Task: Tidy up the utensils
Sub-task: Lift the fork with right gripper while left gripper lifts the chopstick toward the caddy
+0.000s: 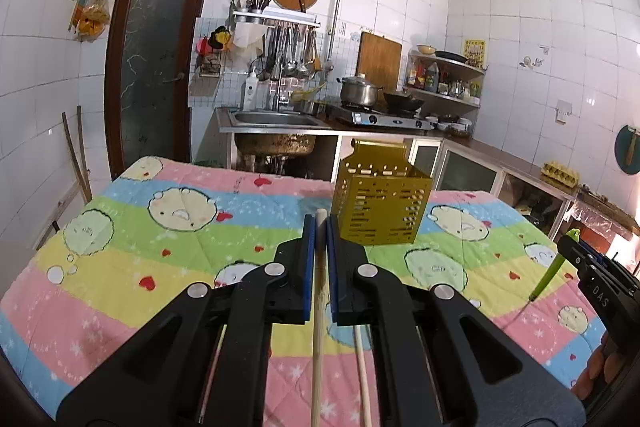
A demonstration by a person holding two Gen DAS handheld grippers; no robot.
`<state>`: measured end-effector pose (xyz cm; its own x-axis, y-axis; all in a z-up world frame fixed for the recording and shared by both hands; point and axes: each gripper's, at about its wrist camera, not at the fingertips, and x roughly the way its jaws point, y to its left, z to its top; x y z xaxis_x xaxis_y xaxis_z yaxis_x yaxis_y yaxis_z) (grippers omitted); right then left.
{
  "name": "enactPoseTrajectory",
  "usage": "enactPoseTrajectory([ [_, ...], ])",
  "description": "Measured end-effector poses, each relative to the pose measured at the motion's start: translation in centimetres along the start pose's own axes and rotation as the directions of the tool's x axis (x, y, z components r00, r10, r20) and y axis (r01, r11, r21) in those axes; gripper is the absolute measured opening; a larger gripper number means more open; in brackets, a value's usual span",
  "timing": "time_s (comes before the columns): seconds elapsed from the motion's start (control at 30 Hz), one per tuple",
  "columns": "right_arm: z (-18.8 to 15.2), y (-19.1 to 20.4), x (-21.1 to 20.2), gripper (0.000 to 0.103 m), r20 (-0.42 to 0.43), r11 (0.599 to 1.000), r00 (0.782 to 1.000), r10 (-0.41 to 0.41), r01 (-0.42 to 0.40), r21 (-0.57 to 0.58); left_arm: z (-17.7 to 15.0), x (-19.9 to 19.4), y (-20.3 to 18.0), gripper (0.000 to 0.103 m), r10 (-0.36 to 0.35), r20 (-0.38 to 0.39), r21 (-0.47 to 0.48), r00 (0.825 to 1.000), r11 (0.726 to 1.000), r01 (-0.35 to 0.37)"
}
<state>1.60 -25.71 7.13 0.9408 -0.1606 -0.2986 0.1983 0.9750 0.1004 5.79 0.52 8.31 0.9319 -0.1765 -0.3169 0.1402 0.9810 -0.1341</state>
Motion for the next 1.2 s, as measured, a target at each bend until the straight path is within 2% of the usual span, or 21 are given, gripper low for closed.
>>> enactPoseTrajectory([
  [0.13,1.2,0.0,1.1,0.019,0.013,1.0,1.0,-0.001,0.001,-0.007,0.9,1.1,-0.5,0.005,0.01,0.021,0.012,1.0,1.0,-0.011],
  [0.6,4.4,0.7,5.1,0.019,0.029,1.0,1.0,0.01,-0.009,-0.03,4.9,7.1,-1.1,0.005,-0.012,0.006,-0.017,1.0,1.0,0.013],
  [0.9,9.8,2.1,7.9,0.019,0.091,0.998,0.995,0.037,-0.032,-0.051,9.8,9.9,-3.2,0.005,-0.038,0.072,0.02,0.997,0.999,0.037],
  [1.2,15.6,4.2,12.2,0.019,0.14,0.995,0.987,0.076,-0.067,-0.073,15.8,15.3,-5.5,0.005,-0.077,0.127,0.032,0.989,0.997,0.073],
])
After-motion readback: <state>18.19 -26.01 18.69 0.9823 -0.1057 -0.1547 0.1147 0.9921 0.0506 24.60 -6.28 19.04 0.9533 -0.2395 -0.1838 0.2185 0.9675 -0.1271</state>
